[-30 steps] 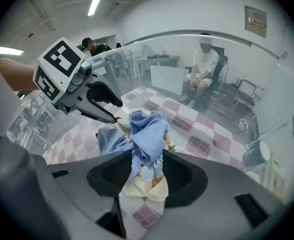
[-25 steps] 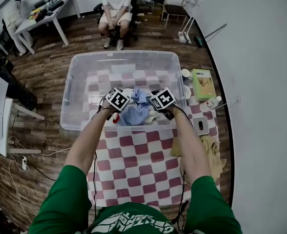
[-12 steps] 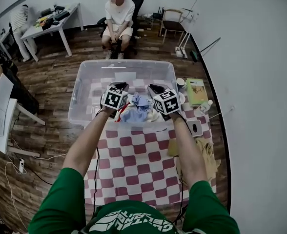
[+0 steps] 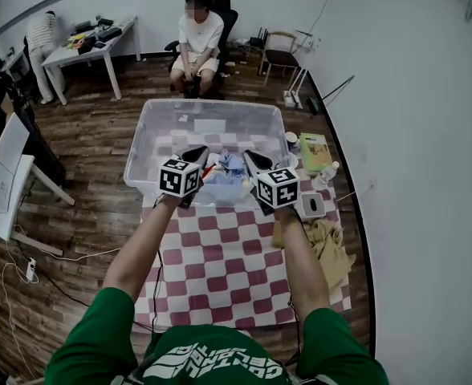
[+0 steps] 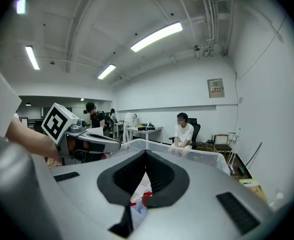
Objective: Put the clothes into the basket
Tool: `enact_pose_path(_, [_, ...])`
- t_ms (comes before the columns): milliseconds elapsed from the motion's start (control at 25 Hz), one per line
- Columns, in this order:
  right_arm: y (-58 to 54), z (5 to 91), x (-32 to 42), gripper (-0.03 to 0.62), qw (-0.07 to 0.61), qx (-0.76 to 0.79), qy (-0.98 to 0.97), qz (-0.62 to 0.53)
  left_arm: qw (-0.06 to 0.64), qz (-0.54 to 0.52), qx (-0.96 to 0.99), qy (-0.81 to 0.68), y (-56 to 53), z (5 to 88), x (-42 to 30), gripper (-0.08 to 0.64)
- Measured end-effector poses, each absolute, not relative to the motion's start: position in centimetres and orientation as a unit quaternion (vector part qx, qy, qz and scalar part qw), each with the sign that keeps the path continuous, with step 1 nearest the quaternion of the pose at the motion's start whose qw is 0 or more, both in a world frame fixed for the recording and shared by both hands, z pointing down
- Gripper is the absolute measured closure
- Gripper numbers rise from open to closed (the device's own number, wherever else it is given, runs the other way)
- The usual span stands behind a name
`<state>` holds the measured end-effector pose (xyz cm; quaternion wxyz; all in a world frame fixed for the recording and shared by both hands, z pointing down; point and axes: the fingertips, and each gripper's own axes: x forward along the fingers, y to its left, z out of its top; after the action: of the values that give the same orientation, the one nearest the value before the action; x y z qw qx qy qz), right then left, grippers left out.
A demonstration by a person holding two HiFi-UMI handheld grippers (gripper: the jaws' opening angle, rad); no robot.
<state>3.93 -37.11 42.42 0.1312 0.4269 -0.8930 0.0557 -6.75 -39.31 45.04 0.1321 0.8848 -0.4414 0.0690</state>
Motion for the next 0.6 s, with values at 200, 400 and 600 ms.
enact_pose_path(200, [-31.2,42.6,3.1,0.584,0.121,0.428,-0.893,0.066,0.128,0.048,0.893,-0.428,-33.4,44.1,-7.1,0.557])
enact_pose_path(400, [-25.1,43.7,1.6,0.584,0.12,0.424,-0.895,0.075,0.132,0.039,0.897,-0.419,-27.8,44.2,-7.9,0.557])
enact_pose_path(600, [-19.6,45.0,0.2,0.584,0.118,0.422,-0.895,0.087,0.139,0.027,0.901,-0.409,-22.8,44.8,-8.6,0.557])
